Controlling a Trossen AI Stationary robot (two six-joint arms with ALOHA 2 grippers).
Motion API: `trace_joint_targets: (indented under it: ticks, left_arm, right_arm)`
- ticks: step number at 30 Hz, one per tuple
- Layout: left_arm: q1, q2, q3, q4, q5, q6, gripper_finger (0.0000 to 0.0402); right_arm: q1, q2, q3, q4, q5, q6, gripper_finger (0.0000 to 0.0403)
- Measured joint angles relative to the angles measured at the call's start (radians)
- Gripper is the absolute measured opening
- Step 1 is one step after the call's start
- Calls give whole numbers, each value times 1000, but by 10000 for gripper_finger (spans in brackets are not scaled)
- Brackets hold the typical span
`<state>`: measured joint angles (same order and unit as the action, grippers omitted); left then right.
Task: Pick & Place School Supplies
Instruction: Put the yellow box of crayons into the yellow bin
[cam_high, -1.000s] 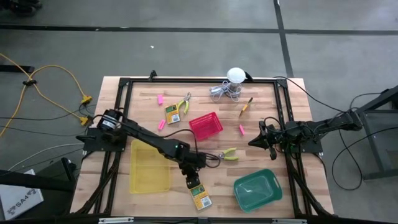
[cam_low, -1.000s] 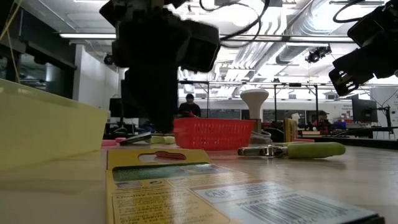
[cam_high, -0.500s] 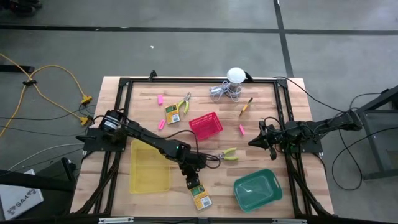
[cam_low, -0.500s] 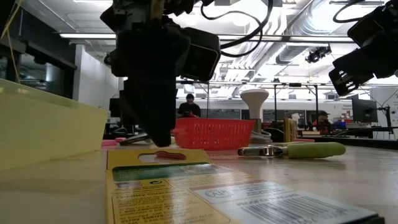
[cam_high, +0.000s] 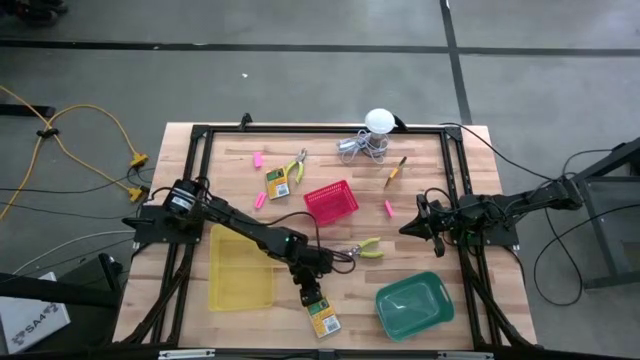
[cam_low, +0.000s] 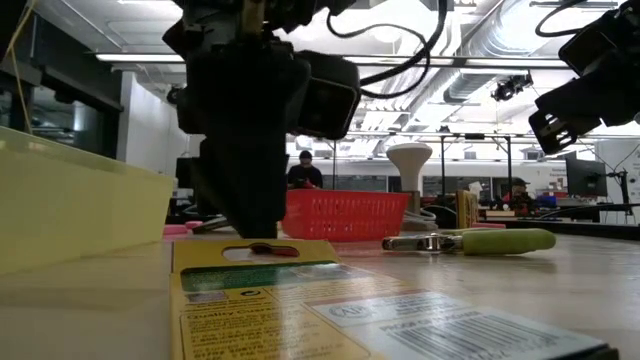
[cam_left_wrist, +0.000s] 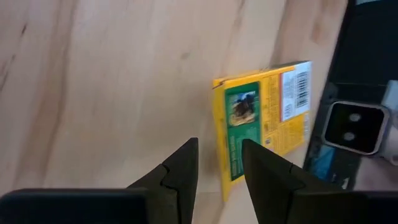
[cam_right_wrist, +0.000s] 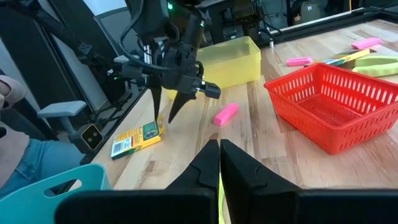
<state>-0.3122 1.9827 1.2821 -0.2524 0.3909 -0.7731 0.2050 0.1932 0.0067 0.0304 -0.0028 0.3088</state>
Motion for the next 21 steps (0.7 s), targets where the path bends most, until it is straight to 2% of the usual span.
trace_joint_targets:
  ticks: [21]
  left_arm:
    - [-13, 24, -1, 40, -3, -6, 112]
  right_arm:
    - [0, 1, 0, 0, 0, 0, 3]
